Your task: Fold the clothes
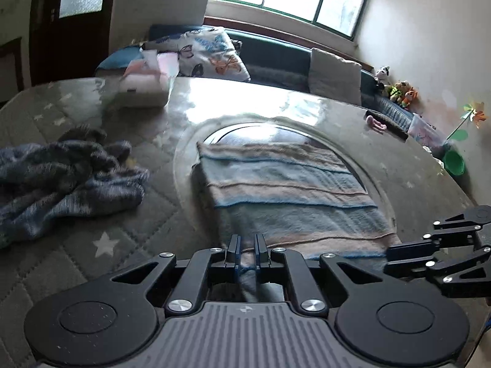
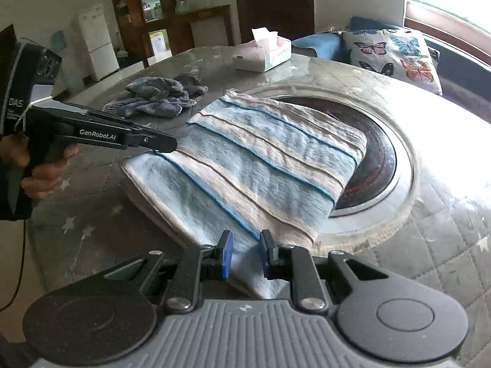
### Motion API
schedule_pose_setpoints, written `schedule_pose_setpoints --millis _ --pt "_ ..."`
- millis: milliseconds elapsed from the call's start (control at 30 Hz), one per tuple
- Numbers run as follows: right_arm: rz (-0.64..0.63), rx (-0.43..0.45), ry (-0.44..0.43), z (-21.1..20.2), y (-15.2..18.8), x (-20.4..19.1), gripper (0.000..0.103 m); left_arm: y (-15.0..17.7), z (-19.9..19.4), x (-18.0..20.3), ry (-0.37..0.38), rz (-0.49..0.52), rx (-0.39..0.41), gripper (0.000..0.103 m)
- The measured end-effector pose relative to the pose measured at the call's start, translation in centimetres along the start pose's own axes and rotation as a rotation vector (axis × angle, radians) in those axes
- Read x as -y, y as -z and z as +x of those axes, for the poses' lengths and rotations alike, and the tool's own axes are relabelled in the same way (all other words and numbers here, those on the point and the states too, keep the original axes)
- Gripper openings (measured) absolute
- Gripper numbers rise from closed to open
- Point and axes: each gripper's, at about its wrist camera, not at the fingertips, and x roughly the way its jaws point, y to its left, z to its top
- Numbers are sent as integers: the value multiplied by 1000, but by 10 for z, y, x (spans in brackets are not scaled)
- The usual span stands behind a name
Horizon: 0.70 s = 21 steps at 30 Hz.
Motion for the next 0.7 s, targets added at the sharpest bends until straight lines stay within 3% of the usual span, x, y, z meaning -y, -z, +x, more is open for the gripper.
schedule_pose_setpoints --millis 300,533,700 --pt "39 82 54 9 -38 27 18 -27 11 3 8 7 28 10" --pt "96 37 92 34 -40 52 18 -29 31 -9 6 -17 -11 10" --pt "105 72 106 35 -54 59 18 -37 30 -9 8 -18 19 10"
